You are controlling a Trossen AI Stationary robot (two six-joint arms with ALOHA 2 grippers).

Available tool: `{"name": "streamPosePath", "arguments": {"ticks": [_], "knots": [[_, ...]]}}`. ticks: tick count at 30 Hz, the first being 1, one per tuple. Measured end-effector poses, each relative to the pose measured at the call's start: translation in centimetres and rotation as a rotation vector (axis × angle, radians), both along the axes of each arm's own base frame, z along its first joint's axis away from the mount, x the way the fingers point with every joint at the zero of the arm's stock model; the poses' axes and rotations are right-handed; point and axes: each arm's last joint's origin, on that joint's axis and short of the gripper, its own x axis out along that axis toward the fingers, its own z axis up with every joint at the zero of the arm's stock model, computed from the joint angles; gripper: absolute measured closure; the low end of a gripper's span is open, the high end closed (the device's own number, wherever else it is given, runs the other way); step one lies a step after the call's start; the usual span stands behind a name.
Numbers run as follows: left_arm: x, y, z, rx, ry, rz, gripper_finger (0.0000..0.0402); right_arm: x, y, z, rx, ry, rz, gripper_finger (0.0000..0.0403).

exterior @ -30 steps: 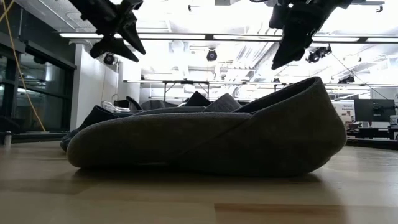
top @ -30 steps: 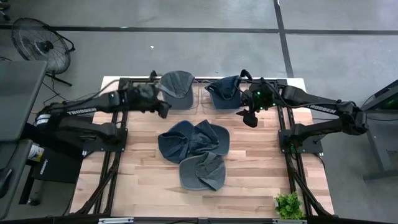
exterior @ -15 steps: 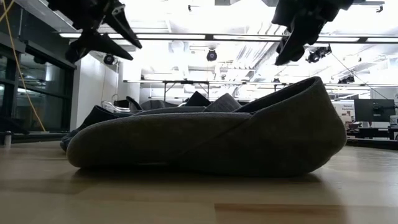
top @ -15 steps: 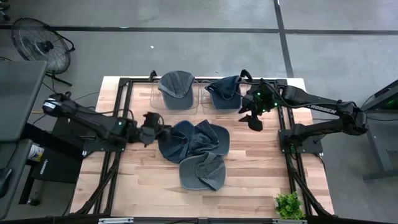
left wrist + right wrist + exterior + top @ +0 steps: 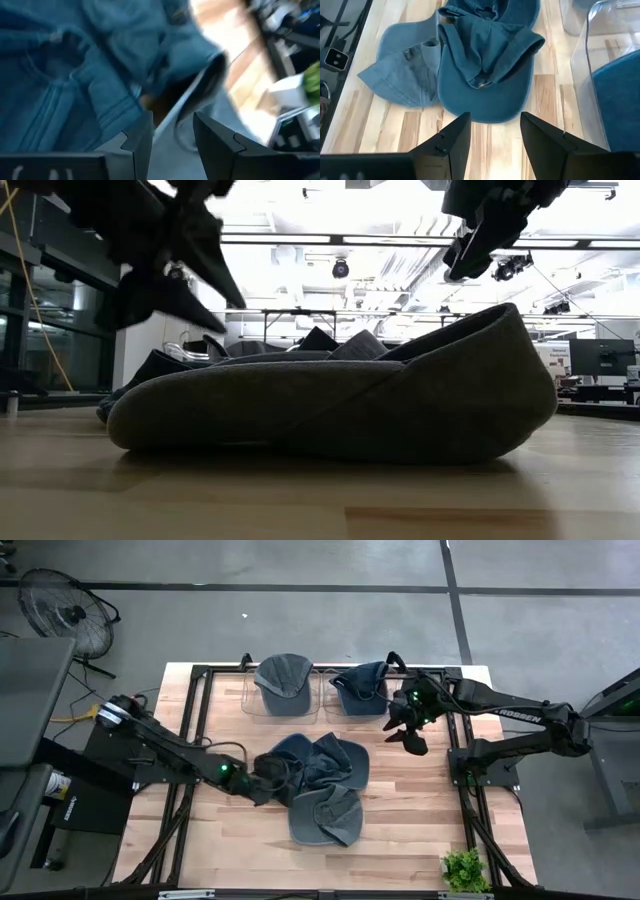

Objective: Pick & Place hat
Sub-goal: Put the gray cap into the left transparent bin

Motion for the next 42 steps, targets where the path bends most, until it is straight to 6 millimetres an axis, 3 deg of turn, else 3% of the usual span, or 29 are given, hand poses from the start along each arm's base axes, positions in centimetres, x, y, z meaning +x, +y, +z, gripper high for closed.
{"name": "streamPosePath", "arguments": {"ticks": [5, 14, 23, 30, 42], "knots": [[0.9, -0.6, -1.0, 0.031, 0.052, -0.099, 0.0261, -0.1, 0.4, -0.2, -0.007, 0.028, 0.028, 0.0230], [1.5, -0.5, -1.1, 0.349, 0.093, -0.363, 0.0261, 0.0, 1.2, -0.3, -0.017, 0.051, 0.054, 0.0224], [2.1, 1.0, -1.3, 0.402, 0.113, -0.591, 0.0261, 0.0, 1.6, -0.5, -0.101, 0.114, -0.034, 0.0223], [2.6, 2.7, -1.3, 0.450, 0.113, -0.655, 0.0261, 0.1, 2.2, -0.6, -0.059, 0.138, -0.082, 0.0217], [3.1, 3.5, -1.9, 0.425, 0.094, -0.782, 0.0253, 0.3, 3.5, -0.6, -0.079, 0.156, -0.119, 0.0217]]}}
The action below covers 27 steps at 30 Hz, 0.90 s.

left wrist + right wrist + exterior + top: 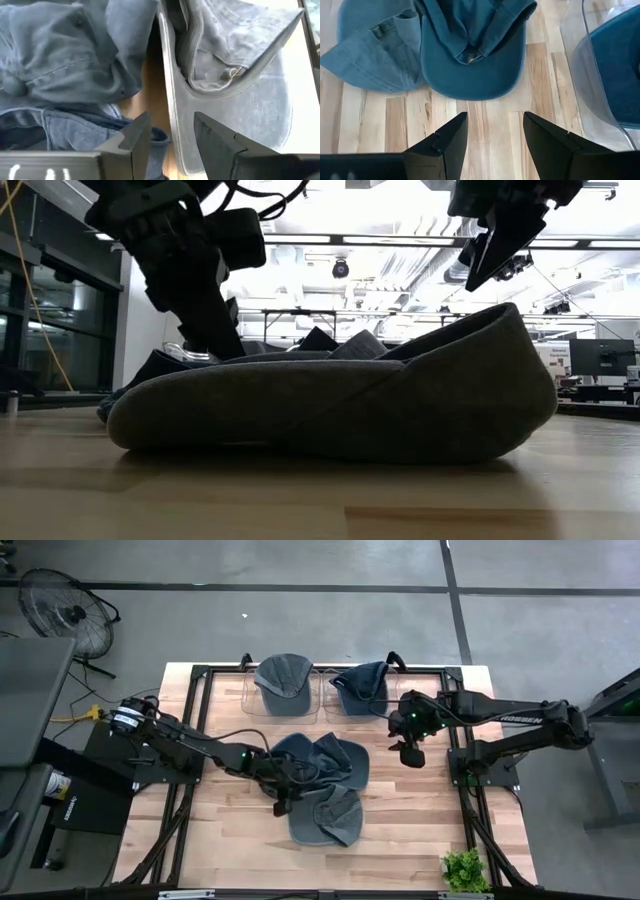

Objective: Pick & Place hat
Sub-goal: Put the gray cap into the left transparent bin

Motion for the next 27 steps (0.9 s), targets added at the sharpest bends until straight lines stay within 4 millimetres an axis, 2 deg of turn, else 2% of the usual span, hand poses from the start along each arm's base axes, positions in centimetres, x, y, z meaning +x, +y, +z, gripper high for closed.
{"name": "streamPosePath", "arguments": {"ticks": [9, 18, 21, 27], "knots": [[0.2, -0.2, -1.1, -0.057, 0.051, -0.014, 0.0193, 0.1, 0.4, 0.0, -0.010, 0.004, -0.008, 0.0217], [0.3, -0.3, -1.2, -0.073, 0.058, 0.008, 0.0189, 0.1, 0.3, 0.0, -0.016, 0.005, -0.012, 0.0218], [0.3, -0.2, -1.2, -0.071, 0.059, 0.015, 0.0200, 0.1, 0.3, 0.0, -0.016, 0.005, -0.012, 0.0217], [0.3, -0.3, -1.2, -0.093, 0.068, 0.023, 0.0266, 0.1, 0.3, 0.0, -0.016, 0.005, -0.012, 0.0217]]}}
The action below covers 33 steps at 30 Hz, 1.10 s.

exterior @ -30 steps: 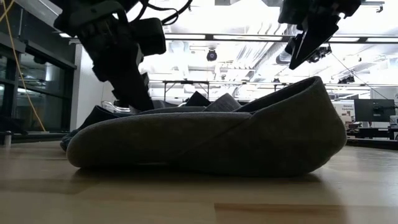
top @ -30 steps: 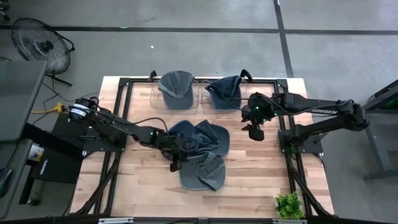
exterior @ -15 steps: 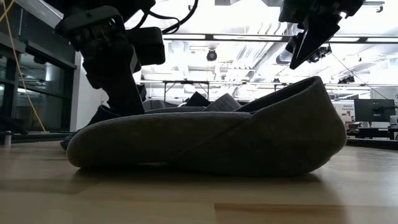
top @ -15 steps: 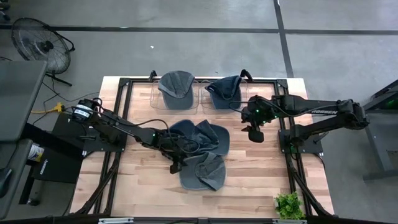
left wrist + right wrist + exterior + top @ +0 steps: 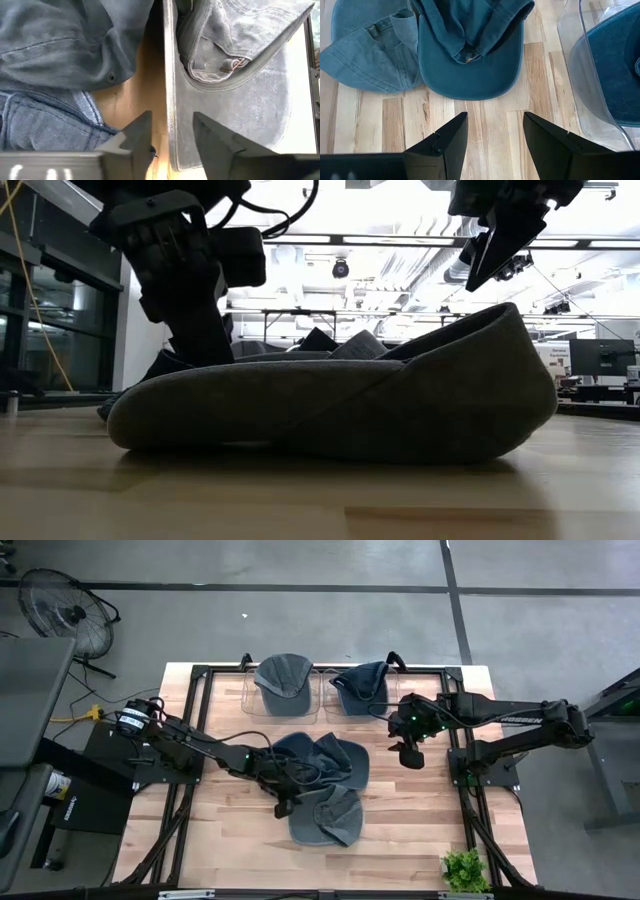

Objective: Pick & Place hat
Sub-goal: Put the gray cap into the left transparent bin

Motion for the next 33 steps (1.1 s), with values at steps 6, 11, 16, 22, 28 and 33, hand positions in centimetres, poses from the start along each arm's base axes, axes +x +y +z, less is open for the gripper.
{"name": "streamPosePath", "arguments": {"ticks": [6, 11, 16, 22, 28, 33], "knots": [[0.0, -0.1, 0.0, -0.014, 0.006, 0.011, 0.0341, 0.0, 0.0, 0.0, -0.001, 0.000, 0.002, 0.0217], [0.0, -0.2, 0.0, -0.044, 0.013, -0.003, 0.0390, 0.0, 0.0, 0.0, -0.001, 0.000, 0.002, 0.0217], [0.0, -0.2, 0.0, -0.057, 0.017, -0.001, 0.0394, 0.0, 0.0, 0.0, -0.004, 0.000, 0.007, 0.0217], [0.4, -0.4, 0.9, -0.103, 0.028, -0.022, 0.0396, 0.0, 0.0, 0.0, 0.003, 0.000, 0.007, 0.0217], [1.0, -0.7, 3.0, -0.104, 0.113, -0.071, 0.0396, -0.6, 0.1, -0.3, 0.032, 0.065, -0.002, 0.0218], [1.2, -0.7, 5.4, -0.056, 0.126, -0.080, 0.0396, -1.2, 0.2, -0.3, 0.039, 0.103, -0.013, 0.0222]]}}
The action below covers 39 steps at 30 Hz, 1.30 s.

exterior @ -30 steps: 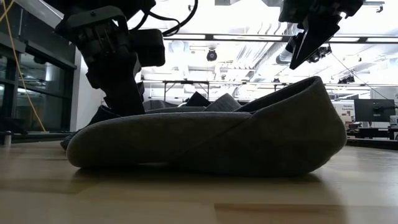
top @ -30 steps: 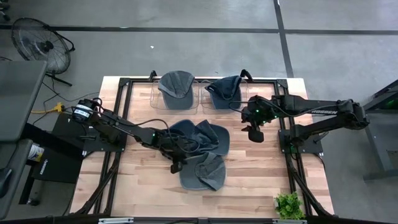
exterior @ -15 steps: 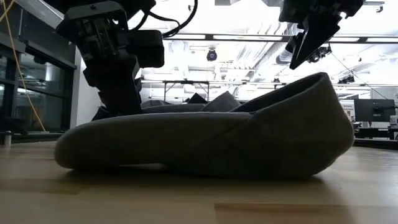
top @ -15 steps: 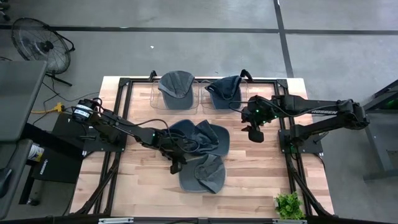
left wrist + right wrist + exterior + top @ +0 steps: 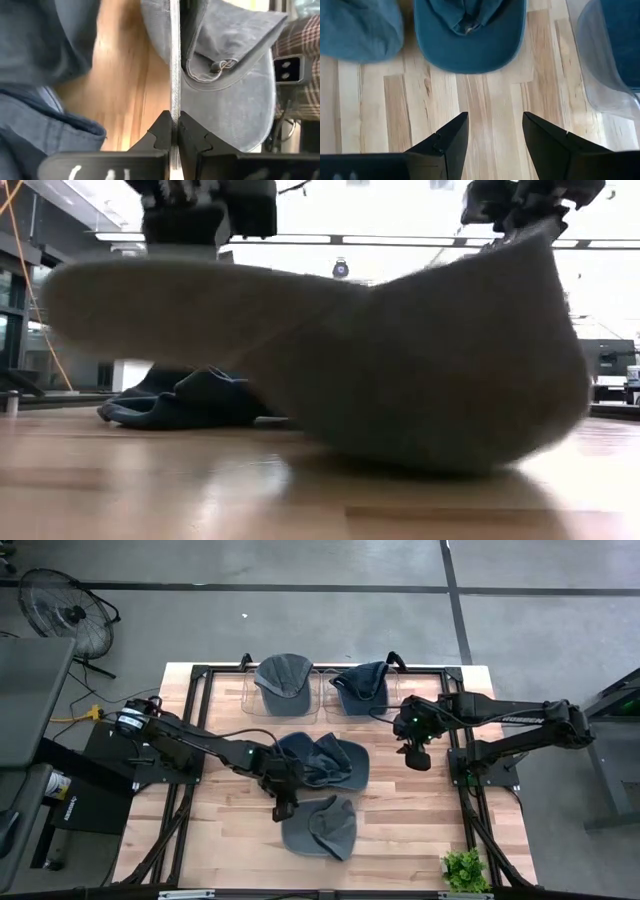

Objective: Pick & Place hat
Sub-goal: Put the gray cap into the left transparent bin

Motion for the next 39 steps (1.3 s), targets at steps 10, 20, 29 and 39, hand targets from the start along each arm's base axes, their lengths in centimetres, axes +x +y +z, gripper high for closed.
{"name": "streamPosePath", "arguments": {"ticks": [10, 20, 29, 39], "knots": [[-1.8, 1.3, 4.0, 0.156, -0.118, 0.225, 0.0396, -1.0, 0.1, 1.9, -0.025, -0.161, 0.003, 0.0224], [-4.4, 3.1, 7.9, 0.349, -0.297, 0.549, 0.0396, -0.7, 0.1, 3.4, -0.031, -0.341, -0.027, 0.0230], [-5.5, 4.0, 9.8, 0.494, -0.442, 0.795, 0.0396, 0.4, -0.1, 4.8, 0.015, -0.517, -0.123, 0.0224], [-5.6, 4.5, 10.5, 0.618, -0.523, 0.966, 0.0396, 1.0, -0.4, 5.8, 0.145, -0.637, -0.355, 0.0221]]}}
